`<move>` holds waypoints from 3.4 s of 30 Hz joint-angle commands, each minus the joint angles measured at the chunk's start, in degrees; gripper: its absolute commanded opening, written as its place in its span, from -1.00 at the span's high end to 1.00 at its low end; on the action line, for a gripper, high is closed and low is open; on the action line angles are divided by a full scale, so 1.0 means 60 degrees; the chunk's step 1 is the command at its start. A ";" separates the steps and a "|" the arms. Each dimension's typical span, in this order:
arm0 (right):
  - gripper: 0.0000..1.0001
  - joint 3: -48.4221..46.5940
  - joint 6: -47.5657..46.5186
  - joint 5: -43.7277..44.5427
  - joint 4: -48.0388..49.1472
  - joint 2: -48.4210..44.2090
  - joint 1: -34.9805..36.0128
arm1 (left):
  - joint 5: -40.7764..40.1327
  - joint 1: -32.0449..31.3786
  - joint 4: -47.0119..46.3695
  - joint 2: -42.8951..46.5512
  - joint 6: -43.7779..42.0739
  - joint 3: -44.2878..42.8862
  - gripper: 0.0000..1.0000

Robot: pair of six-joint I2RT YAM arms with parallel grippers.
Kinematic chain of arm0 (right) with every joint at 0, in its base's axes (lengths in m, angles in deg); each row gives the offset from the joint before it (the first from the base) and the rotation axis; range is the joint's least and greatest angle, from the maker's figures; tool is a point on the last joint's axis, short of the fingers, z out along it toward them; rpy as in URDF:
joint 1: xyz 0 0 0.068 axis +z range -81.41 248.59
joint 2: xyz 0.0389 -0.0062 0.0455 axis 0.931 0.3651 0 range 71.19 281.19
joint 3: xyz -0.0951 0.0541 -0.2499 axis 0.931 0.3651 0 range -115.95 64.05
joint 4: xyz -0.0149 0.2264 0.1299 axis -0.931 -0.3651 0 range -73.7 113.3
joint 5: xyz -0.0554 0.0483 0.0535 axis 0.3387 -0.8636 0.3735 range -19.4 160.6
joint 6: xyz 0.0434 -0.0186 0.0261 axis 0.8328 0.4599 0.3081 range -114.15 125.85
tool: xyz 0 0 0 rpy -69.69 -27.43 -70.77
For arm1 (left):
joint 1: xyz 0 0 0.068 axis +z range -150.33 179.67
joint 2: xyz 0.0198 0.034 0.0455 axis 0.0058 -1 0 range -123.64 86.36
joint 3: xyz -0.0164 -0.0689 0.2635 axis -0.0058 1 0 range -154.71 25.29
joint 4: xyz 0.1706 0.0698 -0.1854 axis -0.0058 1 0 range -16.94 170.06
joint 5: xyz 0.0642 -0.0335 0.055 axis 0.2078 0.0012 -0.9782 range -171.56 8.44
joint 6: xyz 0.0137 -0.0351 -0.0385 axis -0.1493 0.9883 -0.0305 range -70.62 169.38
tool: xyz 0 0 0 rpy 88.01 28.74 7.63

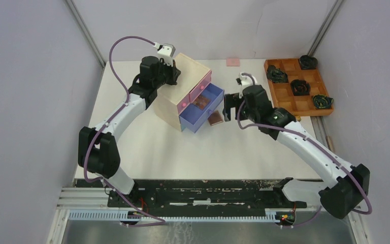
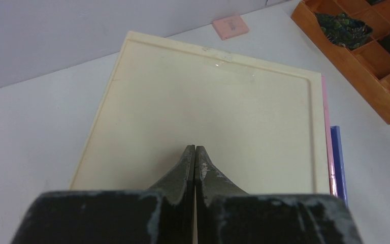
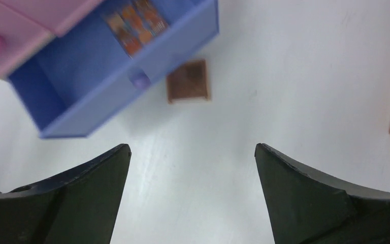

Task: Organize the makeup
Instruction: Place the makeup in the drawer, then pick up the makeup from the center of the board.

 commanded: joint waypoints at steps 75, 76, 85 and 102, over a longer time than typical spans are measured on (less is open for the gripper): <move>-1.00 0.0859 0.1160 0.3804 0.7437 0.7552 0.1318 | -0.0518 0.0124 0.3726 -0.1585 -0.0589 0.0734 0.94; -1.00 0.0727 0.1280 0.4002 0.7195 0.7636 0.1314 | -0.0513 0.0116 0.3739 -0.1569 -0.0589 0.0743 0.94; -0.35 0.0787 0.1880 0.4090 0.6609 0.7610 0.1317 | -0.0565 0.0121 0.3768 -0.1551 -0.0618 0.0759 0.94; 0.99 0.3244 0.1550 0.4043 0.5334 0.3788 0.1362 | -0.0459 0.0124 0.3711 -0.1368 -0.0538 0.0759 0.94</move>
